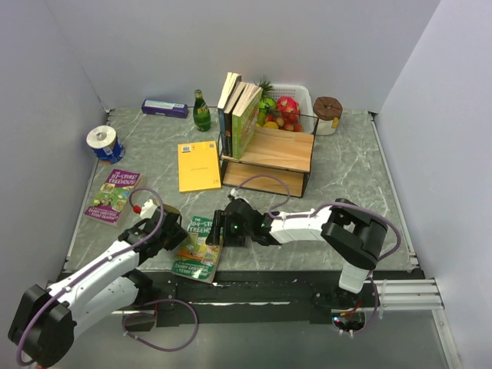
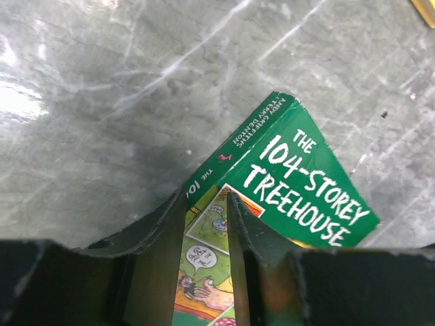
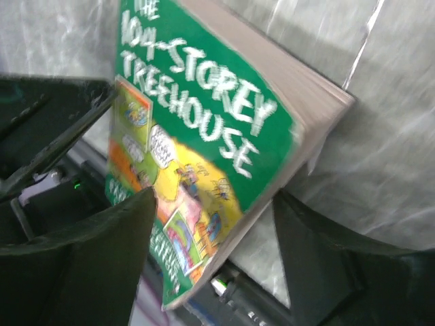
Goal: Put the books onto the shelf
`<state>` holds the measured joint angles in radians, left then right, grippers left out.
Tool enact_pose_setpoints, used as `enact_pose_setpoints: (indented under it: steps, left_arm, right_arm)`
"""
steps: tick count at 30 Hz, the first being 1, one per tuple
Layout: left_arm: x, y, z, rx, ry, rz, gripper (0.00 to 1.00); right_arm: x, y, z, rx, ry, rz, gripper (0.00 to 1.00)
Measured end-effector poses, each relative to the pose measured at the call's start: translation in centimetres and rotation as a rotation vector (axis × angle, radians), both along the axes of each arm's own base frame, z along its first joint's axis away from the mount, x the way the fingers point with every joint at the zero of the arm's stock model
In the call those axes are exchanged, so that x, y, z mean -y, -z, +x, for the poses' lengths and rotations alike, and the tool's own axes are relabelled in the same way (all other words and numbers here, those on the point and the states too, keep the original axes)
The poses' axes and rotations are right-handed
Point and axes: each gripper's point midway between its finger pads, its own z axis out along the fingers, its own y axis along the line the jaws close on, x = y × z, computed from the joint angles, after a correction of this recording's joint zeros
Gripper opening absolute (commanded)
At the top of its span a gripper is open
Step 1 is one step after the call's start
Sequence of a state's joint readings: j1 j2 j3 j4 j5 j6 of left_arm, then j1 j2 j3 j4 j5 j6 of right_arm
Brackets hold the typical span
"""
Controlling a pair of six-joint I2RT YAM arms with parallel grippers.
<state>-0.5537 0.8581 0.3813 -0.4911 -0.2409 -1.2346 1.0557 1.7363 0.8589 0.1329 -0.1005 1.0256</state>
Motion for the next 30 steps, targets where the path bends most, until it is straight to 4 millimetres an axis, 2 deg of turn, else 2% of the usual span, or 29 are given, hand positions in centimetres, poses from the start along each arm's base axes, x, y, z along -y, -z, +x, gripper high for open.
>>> enact_pose_setpoints:
  steps: [1, 3, 4, 9, 10, 13, 18, 21, 24, 25, 27, 30]
  left_arm:
    - [-0.1, 0.1, 0.0, -0.002, -0.001, 0.004, 0.36]
    - [-0.3, 0.4, 0.0, -0.012, -0.005, 0.021, 0.36]
    - [-0.3, 0.6, 0.0, -0.018, -0.006, 0.026, 0.36]
    - [-0.2, 0.8, 0.3, -0.019, -0.007, 0.032, 0.36]
    - [-0.2, 0.8, 0.3, -0.018, -0.007, 0.033, 0.36]
    - [-0.2, 0.8, 0.4, -0.016, -0.008, 0.034, 0.36]
    - [-0.3, 0.8, 0.6, -0.009, -0.007, 0.043, 0.36]
    - [-0.3, 0.7, 0.6, -0.002, -0.006, 0.047, 0.40]
    - [-0.4, 0.3, 0.4, 0.004, -0.002, 0.050, 0.51]
    - [-0.5, 0.1, 0.1, -0.001, 0.003, 0.054, 0.58]
    - [-0.6, -1.2, -0.1, 0.021, 0.007, 0.053, 0.63]
    - [-0.5, -5.7, 1.2, 0.137, -0.009, 0.018, 0.68]
  right_arm:
    - [0.0, 0.1, 0.2, 0.005, 0.001, -0.010, 0.63]
    - [-0.2, 0.3, 0.6, 0.021, -0.007, -0.031, 0.56]
    - [-0.2, 0.6, 0.7, 0.023, -0.005, -0.043, 0.47]
    - [0.2, 1.0, 1.2, 0.027, -0.005, -0.068, 0.28]
    - [0.1, 1.0, 1.3, 0.027, -0.004, -0.066, 0.16]
    - [0.0, 0.9, 1.2, 0.033, -0.016, -0.062, 0.00]
    - [0.0, 0.8, 1.2, 0.048, -0.035, -0.053, 0.00]
    - [0.0, 0.6, 1.2, 0.062, -0.041, -0.036, 0.00]
    - [0.1, 0.2, 0.9, 0.096, -0.066, -0.030, 0.00]
    - [0.1, -0.1, 0.5, 0.114, -0.087, -0.033, 0.00]
    - [0.3, -1.1, -0.4, 0.159, -0.123, -0.042, 0.00]
    - [0.5, -4.0, -1.3, 0.236, -0.177, -0.023, 0.00]
